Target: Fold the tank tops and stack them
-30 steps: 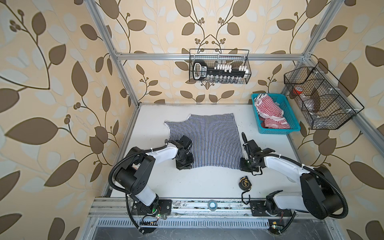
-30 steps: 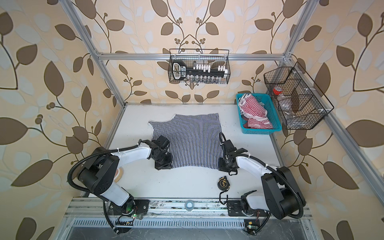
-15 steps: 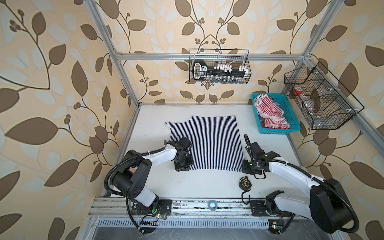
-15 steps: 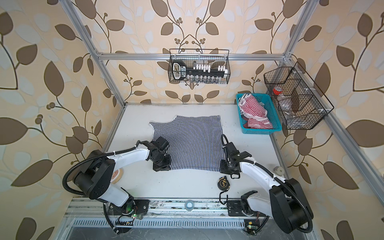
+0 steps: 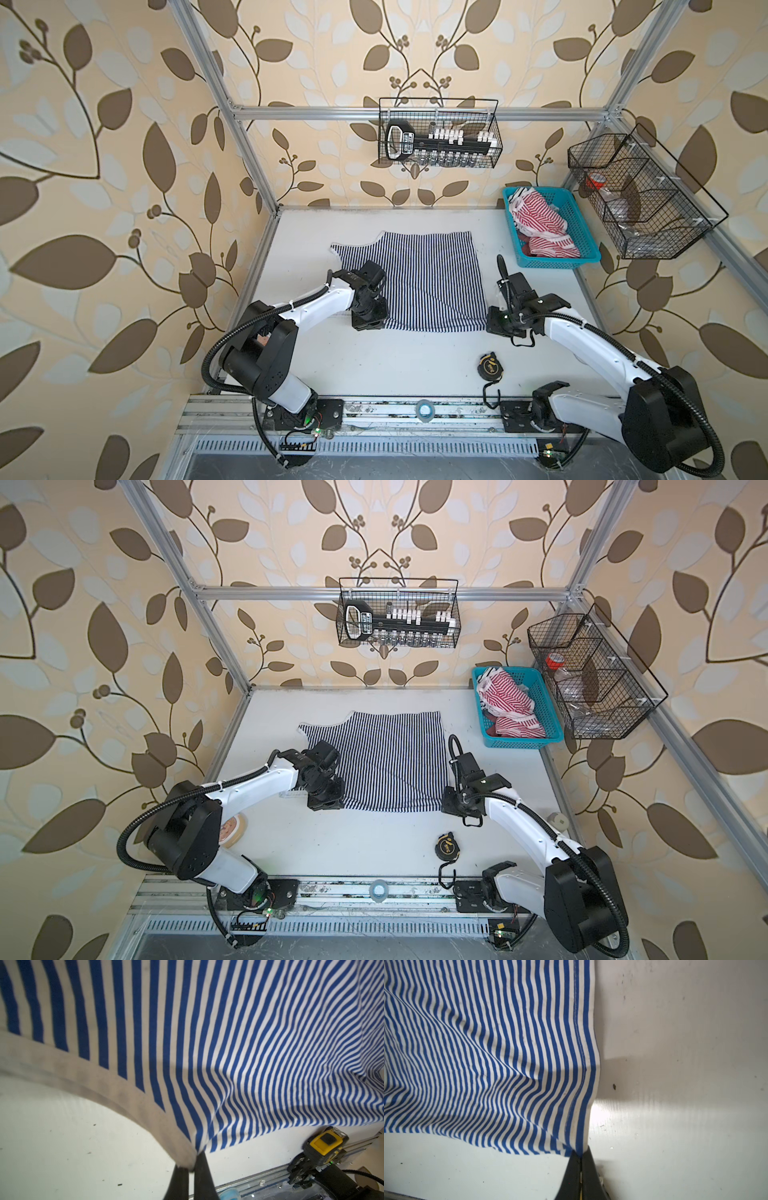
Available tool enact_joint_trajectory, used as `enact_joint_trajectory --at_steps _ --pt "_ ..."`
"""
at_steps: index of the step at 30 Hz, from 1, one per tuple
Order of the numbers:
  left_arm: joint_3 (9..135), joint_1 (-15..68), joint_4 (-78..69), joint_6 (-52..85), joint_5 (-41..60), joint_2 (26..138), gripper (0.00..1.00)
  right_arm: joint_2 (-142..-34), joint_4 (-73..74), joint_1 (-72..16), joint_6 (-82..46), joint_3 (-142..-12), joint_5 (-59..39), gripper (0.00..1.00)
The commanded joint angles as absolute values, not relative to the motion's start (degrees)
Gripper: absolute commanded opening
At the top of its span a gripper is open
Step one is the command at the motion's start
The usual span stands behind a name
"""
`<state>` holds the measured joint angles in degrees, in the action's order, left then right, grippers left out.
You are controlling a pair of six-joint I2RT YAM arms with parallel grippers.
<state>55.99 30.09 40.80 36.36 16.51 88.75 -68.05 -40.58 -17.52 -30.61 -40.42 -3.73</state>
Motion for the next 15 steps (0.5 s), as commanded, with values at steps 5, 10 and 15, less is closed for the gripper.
enact_joint_trajectory --at_steps 5,10,15 --pt "62.02 30.31 46.35 31.59 14.68 92.12 0.00 -71.62 -41.22 -14.95 -26.98 -44.84 -6.35 0.00" --pt "64.32 29.63 47.49 30.27 14.59 93.93 0.00 -74.96 -41.59 -14.18 -25.09 -48.37 -6.78 0.00" --pt "66.20 28.18 48.58 28.97 14.74 95.06 0.00 -78.65 -41.97 -13.80 -23.30 -51.28 -7.79 0.00"
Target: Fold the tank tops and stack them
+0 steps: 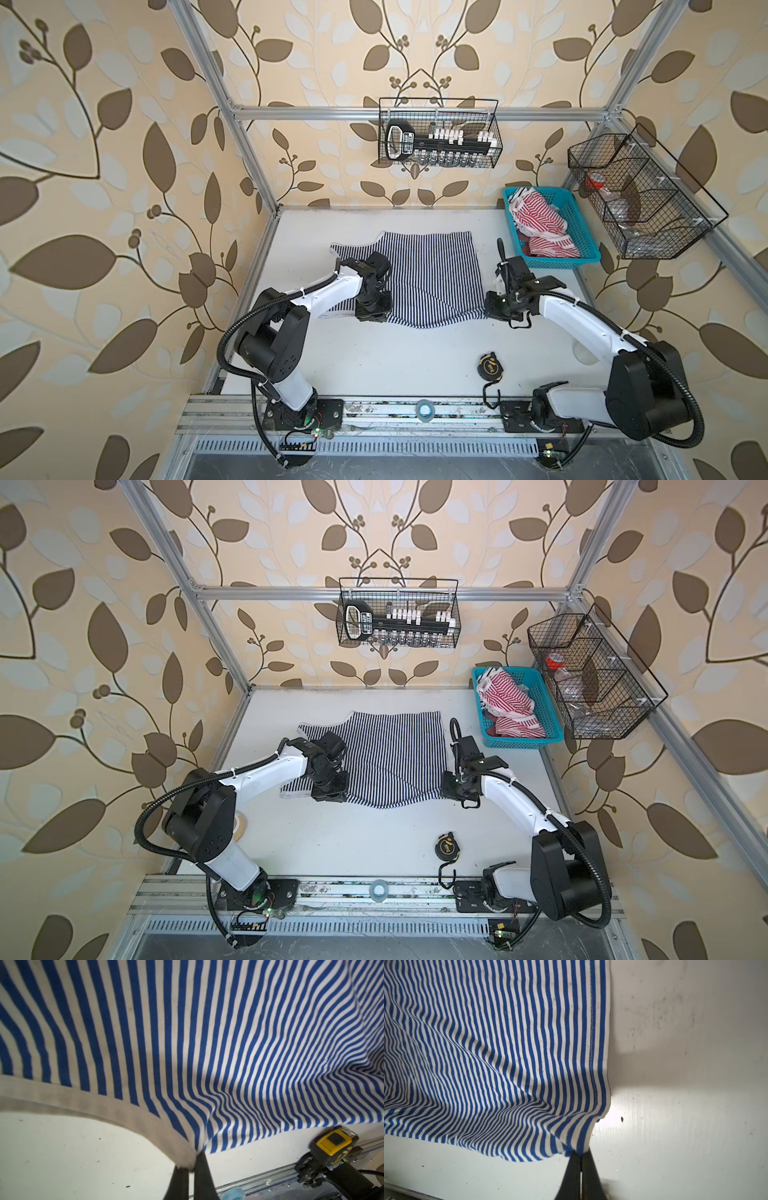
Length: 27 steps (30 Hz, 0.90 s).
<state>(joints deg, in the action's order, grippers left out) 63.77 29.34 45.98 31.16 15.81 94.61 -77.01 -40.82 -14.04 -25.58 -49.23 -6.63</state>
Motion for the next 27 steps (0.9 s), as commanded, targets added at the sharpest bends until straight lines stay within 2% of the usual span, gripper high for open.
enact_joint_trajectory --at_steps 1,27 --pt "66.68 27.83 48.88 28.68 14.69 95.27 0.00 -79.35 -42.02 -13.79 -23.01 -51.69 -7.84 0.00" --pt "80.31 22.54 55.07 20.66 16.16 105.72 0.00 -90.70 -43.33 -10.73 -18.26 -59.70 -9.64 0.00"
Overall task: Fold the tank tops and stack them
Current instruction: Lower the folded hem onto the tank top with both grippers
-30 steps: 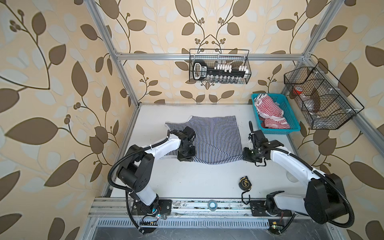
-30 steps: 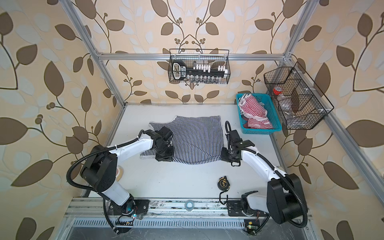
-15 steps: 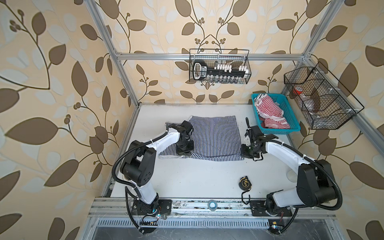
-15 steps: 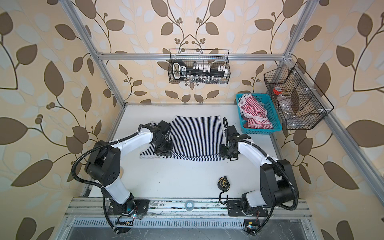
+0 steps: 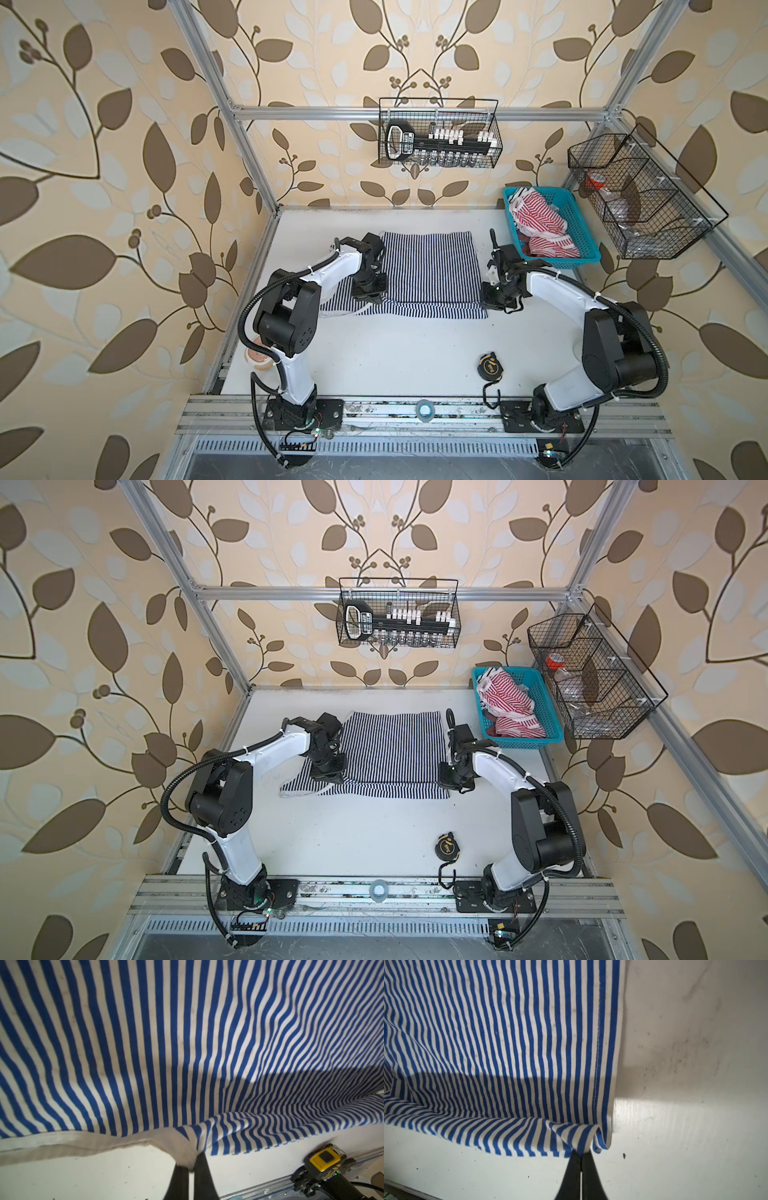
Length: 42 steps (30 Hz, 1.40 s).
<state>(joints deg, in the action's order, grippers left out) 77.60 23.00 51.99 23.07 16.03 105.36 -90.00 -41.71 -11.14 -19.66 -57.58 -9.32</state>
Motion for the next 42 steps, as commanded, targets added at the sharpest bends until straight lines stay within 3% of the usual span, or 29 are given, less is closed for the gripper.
enact_joint_trajectory --at_steps 1,42 --pt "80.78 22.51 55.30 20.49 16.19 105.93 0.00 -90.73 -43.30 -10.67 -18.19 -59.88 -9.58 0.00" --pt "93.48 19.34 57.71 17.50 18.28 116.59 0.00 -102.95 -44.30 -7.47 -15.23 -70.93 -11.60 0.00"
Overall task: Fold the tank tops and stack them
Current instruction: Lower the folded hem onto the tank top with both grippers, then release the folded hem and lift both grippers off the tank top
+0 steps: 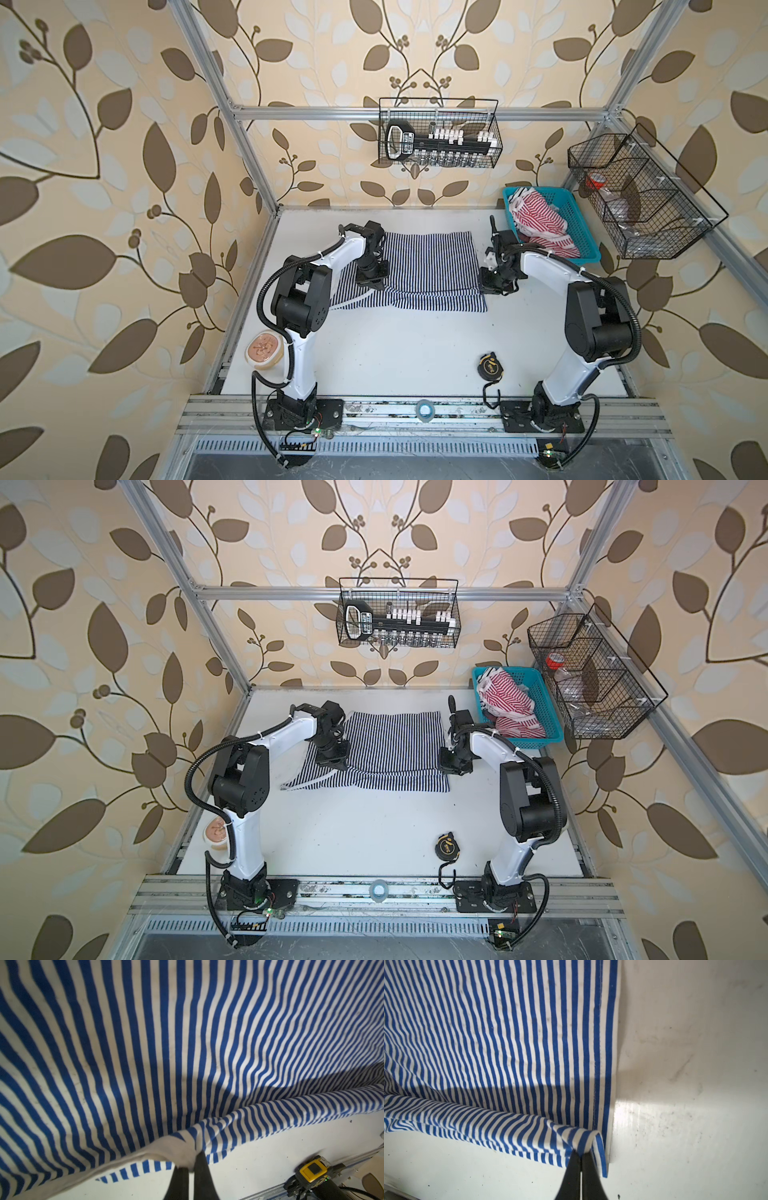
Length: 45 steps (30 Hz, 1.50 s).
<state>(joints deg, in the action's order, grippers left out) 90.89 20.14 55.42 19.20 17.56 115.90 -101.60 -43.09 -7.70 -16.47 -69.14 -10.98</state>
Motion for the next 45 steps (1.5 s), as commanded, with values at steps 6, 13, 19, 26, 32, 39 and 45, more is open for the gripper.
enact_joint_trajectory --at_steps 6,13,19,26,32,39,45 --pt "94.83 19.16 58.62 16.88 18.11 118.26 0.00 -104.97 -44.12 -7.12 -15.12 -73.49 -11.93 0.00" --pt "95.23 18.46 58.06 17.21 18.41 119.88 0.00 -107.43 -43.44 -6.49 -15.03 -73.87 -12.49 0.00" --pt "95.97 18.19 57.31 17.75 18.81 121.37 0.08 -108.02 -41.69 -6.06 -15.86 -73.21 -12.82 0.00" --pt "97.03 17.41 56.32 18.97 19.29 121.70 0.26 -107.92 -39.50 -5.37 -17.27 -73.17 -14.08 0.08" --pt "97.72 16.20 54.53 20.89 19.42 121.14 0.38 -106.18 -38.37 -4.77 -18.40 -73.22 -14.28 0.29" --pt "98.75 14.72 52.64 24.05 16.00 117.63 0.39 -99.92 -37.71 -4.44 -19.85 -72.19 -13.63 0.35" --pt "93.78 14.77 52.38 24.85 11.66 109.48 0.40 -93.27 -38.00 -5.71 -19.82 -67.74 -13.61 0.31"
